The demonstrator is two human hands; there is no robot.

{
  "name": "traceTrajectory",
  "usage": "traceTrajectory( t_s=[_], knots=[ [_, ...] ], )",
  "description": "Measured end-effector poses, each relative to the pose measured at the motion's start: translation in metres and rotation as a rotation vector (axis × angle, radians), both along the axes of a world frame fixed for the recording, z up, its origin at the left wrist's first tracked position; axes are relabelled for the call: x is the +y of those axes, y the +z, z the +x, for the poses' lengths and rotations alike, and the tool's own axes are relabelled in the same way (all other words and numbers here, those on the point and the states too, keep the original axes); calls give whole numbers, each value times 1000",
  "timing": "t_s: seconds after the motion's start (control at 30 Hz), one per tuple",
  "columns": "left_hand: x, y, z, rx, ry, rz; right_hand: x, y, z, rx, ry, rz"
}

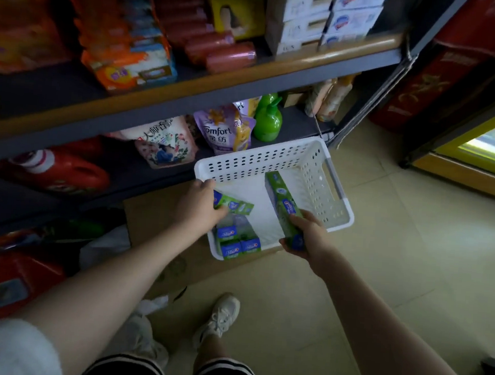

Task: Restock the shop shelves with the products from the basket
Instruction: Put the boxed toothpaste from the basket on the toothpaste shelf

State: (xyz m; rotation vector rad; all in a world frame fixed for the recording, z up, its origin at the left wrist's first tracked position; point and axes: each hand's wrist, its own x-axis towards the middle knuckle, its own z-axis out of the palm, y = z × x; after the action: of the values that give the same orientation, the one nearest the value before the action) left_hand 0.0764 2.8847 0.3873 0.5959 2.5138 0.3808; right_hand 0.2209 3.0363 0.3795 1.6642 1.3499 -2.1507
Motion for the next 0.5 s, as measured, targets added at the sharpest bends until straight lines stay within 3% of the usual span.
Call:
traceTrajectory(
  t_s=[0.2, 0.33, 0.5],
  knots=[
    [-111, 91, -14, 324, 10, 199, -52, 49, -49, 113, 416, 540],
    [-203, 136, -25, 487, 83, 228, -122, 80, -89, 256, 652, 696],
    [-339, 155, -17, 562, 311, 261, -240, 115, -122, 432, 914, 873]
  ],
)
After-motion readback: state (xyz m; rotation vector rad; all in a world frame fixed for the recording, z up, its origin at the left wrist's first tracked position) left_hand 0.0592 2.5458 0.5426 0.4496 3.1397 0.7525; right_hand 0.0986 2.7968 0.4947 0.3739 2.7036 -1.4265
